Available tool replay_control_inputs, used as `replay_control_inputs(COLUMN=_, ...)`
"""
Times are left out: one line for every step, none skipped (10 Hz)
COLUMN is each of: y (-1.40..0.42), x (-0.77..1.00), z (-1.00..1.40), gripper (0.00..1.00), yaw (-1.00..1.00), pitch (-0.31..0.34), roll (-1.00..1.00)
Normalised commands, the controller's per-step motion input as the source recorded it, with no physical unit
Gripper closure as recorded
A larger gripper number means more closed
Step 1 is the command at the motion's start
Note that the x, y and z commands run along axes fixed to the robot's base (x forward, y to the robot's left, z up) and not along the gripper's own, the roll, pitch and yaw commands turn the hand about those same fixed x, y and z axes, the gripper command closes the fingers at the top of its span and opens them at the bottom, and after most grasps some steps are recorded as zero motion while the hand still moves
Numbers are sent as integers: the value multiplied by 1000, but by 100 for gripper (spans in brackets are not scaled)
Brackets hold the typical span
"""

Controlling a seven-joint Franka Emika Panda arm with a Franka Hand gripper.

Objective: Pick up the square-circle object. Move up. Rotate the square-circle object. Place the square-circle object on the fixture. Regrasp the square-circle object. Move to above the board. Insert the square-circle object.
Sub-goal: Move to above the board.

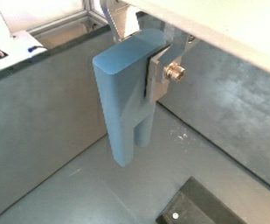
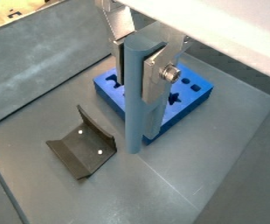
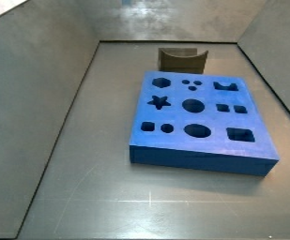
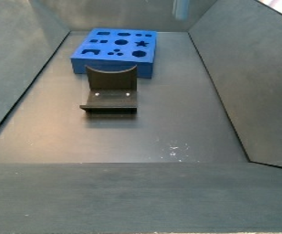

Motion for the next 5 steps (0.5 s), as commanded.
replay_control_inputs(y=-19, x=5, z=711, gripper=100, yaw=-9, pitch=56, roll=-123)
replay_control_inputs(y=-6, x=0, z=508, gripper=100, yaw=-10, pitch=55, roll=-127)
replay_control_inputs(y=0, x=-2, z=309, gripper=100, yaw=-12, pitch=54, roll=-133)
replay_control_inputs(y=-1000, x=163, z=-97, gripper=100, yaw=-184, pitch=388, roll=-49)
replay_control_inputs(y=-1000, x=170, z=-132, gripper=100, yaw=-165, pitch=363, roll=-8)
